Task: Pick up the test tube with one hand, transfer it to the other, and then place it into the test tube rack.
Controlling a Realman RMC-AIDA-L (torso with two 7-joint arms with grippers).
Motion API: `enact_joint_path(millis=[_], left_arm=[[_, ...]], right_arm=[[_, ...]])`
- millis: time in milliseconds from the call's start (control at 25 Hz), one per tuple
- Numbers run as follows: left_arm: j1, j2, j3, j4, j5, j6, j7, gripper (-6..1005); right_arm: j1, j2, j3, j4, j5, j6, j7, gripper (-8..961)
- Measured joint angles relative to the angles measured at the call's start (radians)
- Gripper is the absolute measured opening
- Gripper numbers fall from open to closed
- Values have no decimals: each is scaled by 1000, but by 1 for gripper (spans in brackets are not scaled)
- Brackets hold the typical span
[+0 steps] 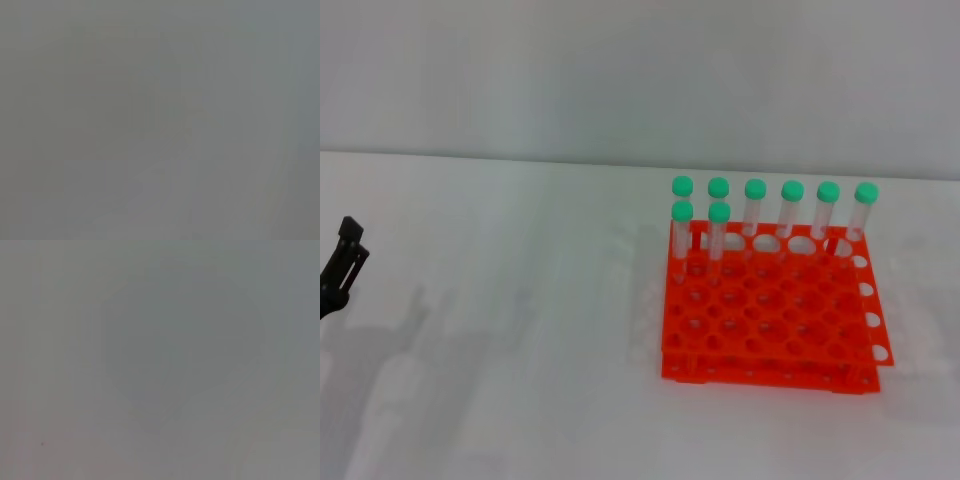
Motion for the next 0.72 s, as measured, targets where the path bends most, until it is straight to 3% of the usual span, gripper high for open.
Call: enact_joint_path(millis=[720], left_arm=[[-106, -1, 0, -10, -80, -71, -37, 894]], right_arm=[[49, 0, 3, 25, 38, 16, -71, 861]])
